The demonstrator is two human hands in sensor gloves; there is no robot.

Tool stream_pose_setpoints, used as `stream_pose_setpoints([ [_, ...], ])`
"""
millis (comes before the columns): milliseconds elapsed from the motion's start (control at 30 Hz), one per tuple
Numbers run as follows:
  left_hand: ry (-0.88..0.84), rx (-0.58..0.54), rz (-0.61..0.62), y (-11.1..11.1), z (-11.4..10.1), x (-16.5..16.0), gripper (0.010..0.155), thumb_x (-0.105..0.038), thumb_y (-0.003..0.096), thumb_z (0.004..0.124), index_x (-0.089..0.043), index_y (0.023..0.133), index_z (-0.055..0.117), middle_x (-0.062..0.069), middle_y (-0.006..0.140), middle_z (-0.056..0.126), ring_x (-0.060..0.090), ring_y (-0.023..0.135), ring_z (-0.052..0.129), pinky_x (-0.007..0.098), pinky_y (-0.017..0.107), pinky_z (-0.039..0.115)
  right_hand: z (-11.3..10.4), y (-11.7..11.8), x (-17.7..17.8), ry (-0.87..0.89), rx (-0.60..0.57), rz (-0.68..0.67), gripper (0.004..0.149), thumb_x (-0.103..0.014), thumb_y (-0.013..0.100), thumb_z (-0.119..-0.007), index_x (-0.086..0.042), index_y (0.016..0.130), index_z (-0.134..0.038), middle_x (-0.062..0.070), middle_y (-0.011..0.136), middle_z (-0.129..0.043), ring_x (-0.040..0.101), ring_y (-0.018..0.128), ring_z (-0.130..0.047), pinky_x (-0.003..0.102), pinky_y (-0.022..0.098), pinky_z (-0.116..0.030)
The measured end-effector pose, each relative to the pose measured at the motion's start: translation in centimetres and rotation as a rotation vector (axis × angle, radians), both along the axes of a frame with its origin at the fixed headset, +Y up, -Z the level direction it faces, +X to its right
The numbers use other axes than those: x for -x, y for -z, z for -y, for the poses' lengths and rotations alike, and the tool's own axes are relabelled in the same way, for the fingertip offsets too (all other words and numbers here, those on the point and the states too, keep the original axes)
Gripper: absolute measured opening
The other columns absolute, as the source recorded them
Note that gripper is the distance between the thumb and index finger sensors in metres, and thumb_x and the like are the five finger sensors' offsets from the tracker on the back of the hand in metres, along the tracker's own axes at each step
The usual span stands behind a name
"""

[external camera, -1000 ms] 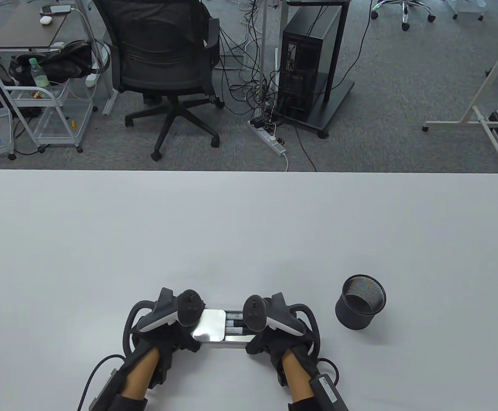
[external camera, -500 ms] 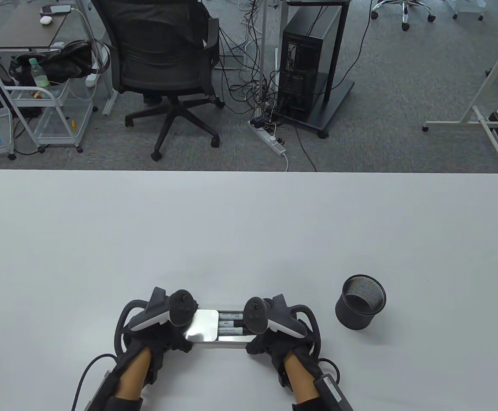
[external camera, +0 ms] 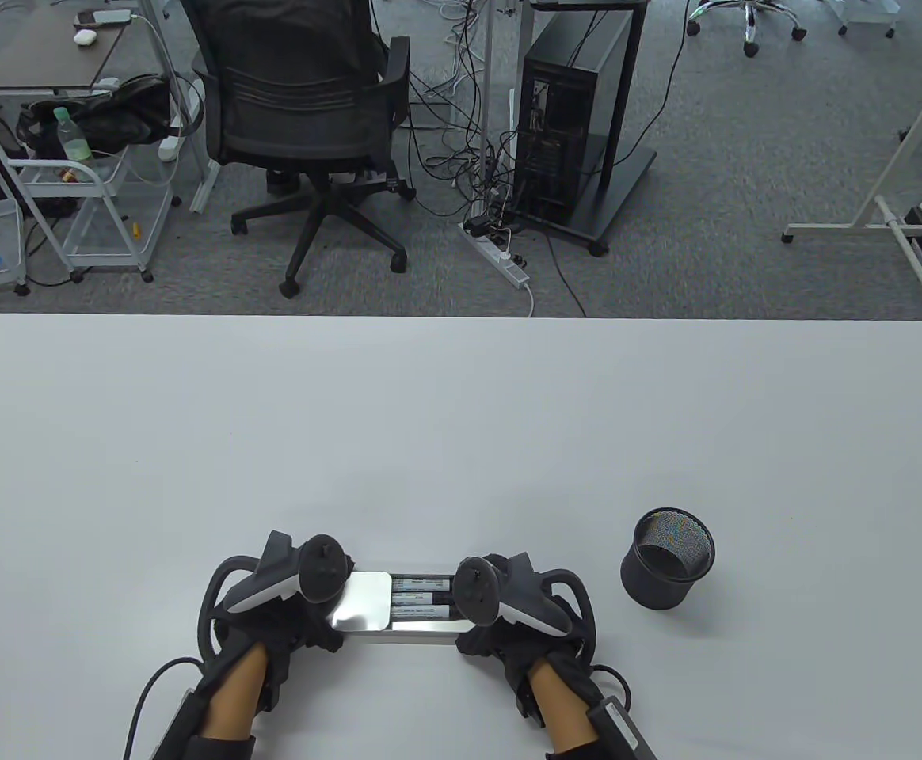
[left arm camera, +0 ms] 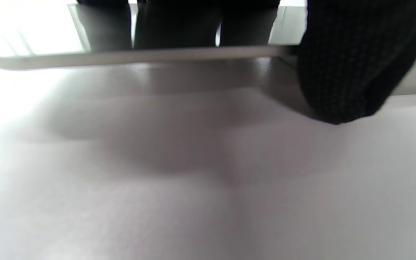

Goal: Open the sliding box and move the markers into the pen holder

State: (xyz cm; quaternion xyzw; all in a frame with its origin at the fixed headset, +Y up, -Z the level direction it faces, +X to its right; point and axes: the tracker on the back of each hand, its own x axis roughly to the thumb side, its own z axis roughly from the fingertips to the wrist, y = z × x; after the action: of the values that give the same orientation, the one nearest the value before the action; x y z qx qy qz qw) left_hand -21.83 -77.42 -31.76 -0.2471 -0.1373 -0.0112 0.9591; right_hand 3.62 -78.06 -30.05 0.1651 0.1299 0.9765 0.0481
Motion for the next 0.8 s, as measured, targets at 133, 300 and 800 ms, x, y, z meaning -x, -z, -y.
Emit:
stream_pose_setpoints([
  [133, -0.006, 0.005, 0.000, 0.1, 0.0, 0.2, 0.083, -0.062, 0.0400, 0.080, -0.036, 0.107, 0.038, -0.001, 0.118, 0.042, 0.025, 0.107, 0.047, 0.055, 0.077, 0.048, 0.0, -0.1, 0.0, 0.001, -0.009, 0.001, 0.075, -0.057, 0.043, -0.080, -0.026, 0.101, -0.045, 0.011, 0.111, -0.051, 0.044, 0.090, -0.062, 0.056, 0.064, -0.061],
  [300, -0.013, 0.007, -0.006, 0.0, 0.0, 0.5, 0.083, -0.062, 0.0400, 0.080, -0.037, 0.106, 0.037, -0.001, 0.118, 0.042, 0.025, 0.107, 0.047, 0.055, 0.077, 0.047, 0.0, -0.4, 0.0, -0.003, -0.021, -0.004, 0.075, -0.055, 0.043, -0.080, -0.025, 0.102, -0.045, 0.014, 0.111, -0.051, 0.047, 0.094, -0.057, 0.058, 0.066, -0.059],
  [800, -0.016, 0.016, -0.002, 0.1, -0.1, 0.6, 0.083, -0.062, 0.0405, 0.079, -0.037, 0.107, 0.037, 0.000, 0.118, 0.041, 0.026, 0.107, 0.046, 0.055, 0.077, 0.047, -3.4, -1.9, -0.7, 0.189, -0.249, 0.039, 0.071, -0.041, 0.041, -0.084, -0.015, 0.101, -0.059, 0.015, 0.108, -0.058, 0.044, 0.094, -0.059, 0.057, 0.067, -0.059],
])
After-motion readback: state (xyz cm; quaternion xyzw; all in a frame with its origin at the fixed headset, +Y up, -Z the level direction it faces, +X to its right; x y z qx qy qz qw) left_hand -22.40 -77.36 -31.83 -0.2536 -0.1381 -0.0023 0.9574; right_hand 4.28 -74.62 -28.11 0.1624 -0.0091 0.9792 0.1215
